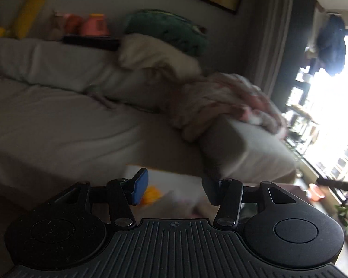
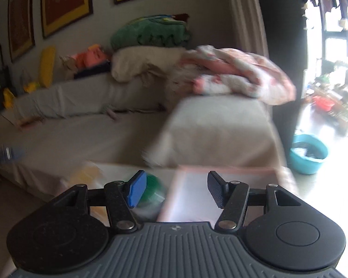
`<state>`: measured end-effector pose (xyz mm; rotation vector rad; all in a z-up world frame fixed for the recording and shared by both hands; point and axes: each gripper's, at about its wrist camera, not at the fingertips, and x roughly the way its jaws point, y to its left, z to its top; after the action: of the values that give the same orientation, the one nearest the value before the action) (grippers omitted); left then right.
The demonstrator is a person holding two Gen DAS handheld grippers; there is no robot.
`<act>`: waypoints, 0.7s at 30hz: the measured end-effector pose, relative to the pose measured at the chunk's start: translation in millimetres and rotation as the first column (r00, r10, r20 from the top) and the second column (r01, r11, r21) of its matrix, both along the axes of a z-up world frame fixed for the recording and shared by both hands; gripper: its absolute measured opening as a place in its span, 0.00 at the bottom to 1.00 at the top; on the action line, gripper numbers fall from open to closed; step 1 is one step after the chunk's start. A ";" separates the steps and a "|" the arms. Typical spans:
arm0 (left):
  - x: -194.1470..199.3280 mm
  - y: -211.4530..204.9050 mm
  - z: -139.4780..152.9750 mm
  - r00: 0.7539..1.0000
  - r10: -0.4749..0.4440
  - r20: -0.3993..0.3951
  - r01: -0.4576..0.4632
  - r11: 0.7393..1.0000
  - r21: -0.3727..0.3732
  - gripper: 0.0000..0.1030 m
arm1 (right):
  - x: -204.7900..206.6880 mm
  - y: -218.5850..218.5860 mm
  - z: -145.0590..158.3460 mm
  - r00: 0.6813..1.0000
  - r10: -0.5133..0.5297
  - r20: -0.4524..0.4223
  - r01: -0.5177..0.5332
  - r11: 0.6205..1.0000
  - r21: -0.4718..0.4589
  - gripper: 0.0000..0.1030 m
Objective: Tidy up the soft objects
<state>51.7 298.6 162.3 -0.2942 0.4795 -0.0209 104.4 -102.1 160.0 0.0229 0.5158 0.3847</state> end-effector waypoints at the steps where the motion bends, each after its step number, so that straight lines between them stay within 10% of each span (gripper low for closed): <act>1: -3.9 6.5 -6.8 1.000 0.019 -0.012 -0.019 1.000 0.008 0.54 | 3.6 15.5 3.7 1.000 0.026 -0.015 -0.026 1.000 0.003 0.59; 6: -19.9 15.6 -43.5 0.998 -0.036 -0.057 0.036 0.999 -0.001 0.54 | 1.3 97.1 -12.3 0.989 0.144 -0.042 -0.149 0.980 -0.135 0.60; 12: 15.4 25.3 -86.9 0.983 -0.171 -0.062 0.154 0.965 -0.214 0.54 | -23.2 147.4 -50.6 0.956 0.292 -0.034 -0.289 0.912 -0.292 0.60; 21: 113.7 52.1 -140.8 0.956 -0.276 -0.097 0.192 0.841 -0.505 0.54 | -55.0 158.2 -89.0 0.923 0.378 -0.066 -0.373 0.843 -0.387 0.60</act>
<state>165.4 350.7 21.5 -0.7433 0.6744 -0.3680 49.4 56.1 70.9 -0.4792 0.5787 0.6600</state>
